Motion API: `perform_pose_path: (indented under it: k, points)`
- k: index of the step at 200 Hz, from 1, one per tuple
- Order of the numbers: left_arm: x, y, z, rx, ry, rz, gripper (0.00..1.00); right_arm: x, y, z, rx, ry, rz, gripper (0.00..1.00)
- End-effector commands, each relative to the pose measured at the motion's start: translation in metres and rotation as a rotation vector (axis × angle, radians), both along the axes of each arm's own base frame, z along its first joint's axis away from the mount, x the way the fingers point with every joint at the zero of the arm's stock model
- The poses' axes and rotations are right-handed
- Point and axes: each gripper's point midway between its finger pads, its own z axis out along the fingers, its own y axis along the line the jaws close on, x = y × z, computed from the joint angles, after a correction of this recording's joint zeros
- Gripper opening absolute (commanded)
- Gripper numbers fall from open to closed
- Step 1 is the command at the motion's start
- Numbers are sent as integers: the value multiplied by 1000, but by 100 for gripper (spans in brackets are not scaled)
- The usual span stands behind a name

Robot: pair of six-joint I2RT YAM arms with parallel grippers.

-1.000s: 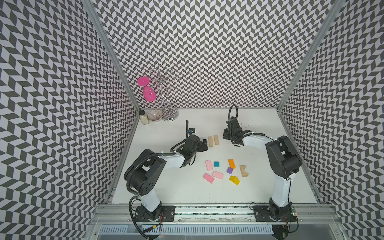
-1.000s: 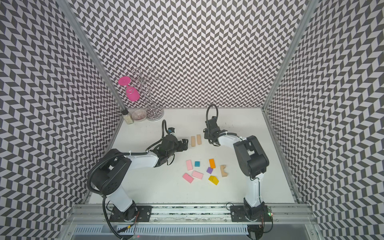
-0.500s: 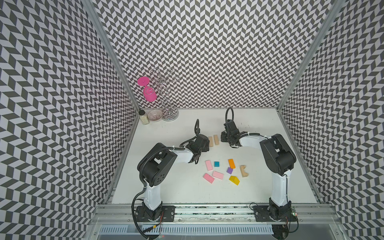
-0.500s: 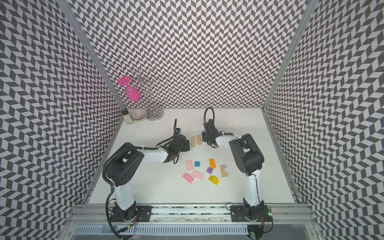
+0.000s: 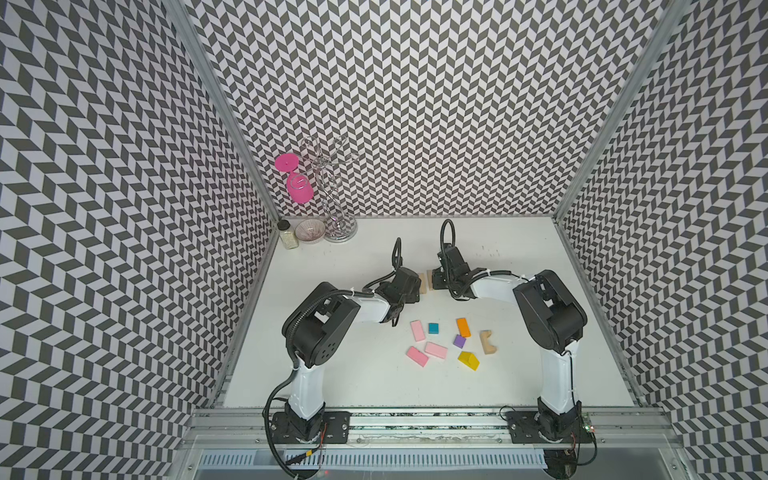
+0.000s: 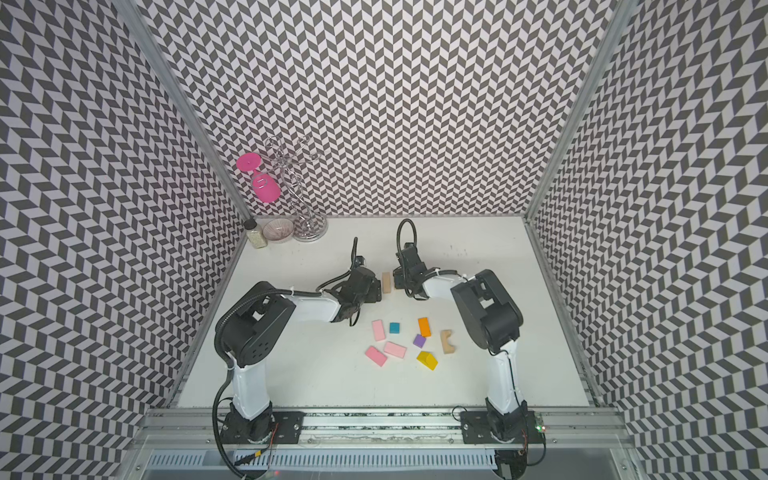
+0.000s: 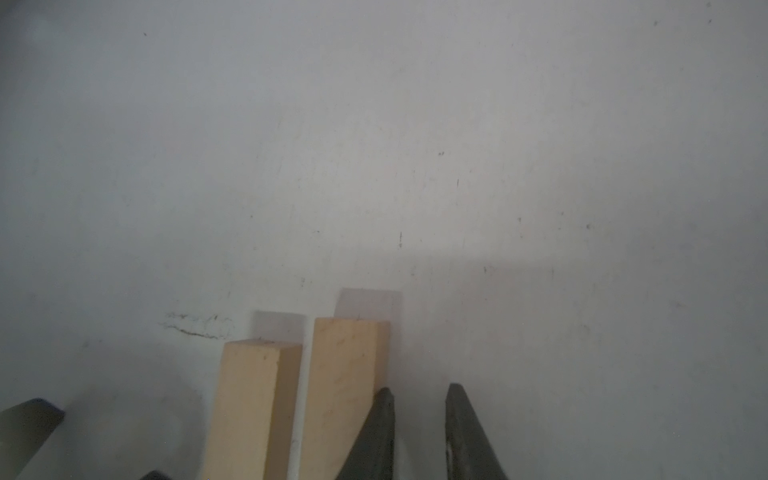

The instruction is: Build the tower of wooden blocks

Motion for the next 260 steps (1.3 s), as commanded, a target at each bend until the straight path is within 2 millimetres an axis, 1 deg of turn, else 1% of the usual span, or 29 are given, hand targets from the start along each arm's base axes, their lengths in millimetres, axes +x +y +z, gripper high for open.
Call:
perform_pose_path:
  k: [1, 55, 93, 141, 171, 192, 208, 235, 242, 260]
  points:
    - [0, 0, -8, 4, 23, 5, 84, -5, 6, -1, 18, -13, 12, 22]
    - [3, -1, -14, -17, 35, 0, 84, -18, 12, 3, 33, -12, 29, 22]
    - [3, -2, -13, -31, 34, -7, 84, -28, 18, 7, 53, -9, 41, 22]
    - [3, -2, -16, -39, 41, -12, 84, -34, 14, 10, 57, -9, 19, 22]
    - [2, 1, -10, -51, 28, -7, 84, -20, -1, 24, 54, -32, -47, 23]
    - [-1, 4, -5, -57, 20, -6, 84, -3, -8, 32, 82, -27, -63, 23]
    - [-4, 6, 4, -66, 5, -6, 84, 12, -9, 39, 74, -38, -72, 23]
    - [-8, 11, 17, -73, -19, -2, 84, 33, -4, 38, 62, -31, -71, 25]
    - [-9, 13, 20, -73, -24, 1, 84, 37, -3, 33, 55, -19, -70, 26]
    - [-13, 17, 31, -84, -49, 1, 85, 48, 4, 29, 53, -5, -60, 26]
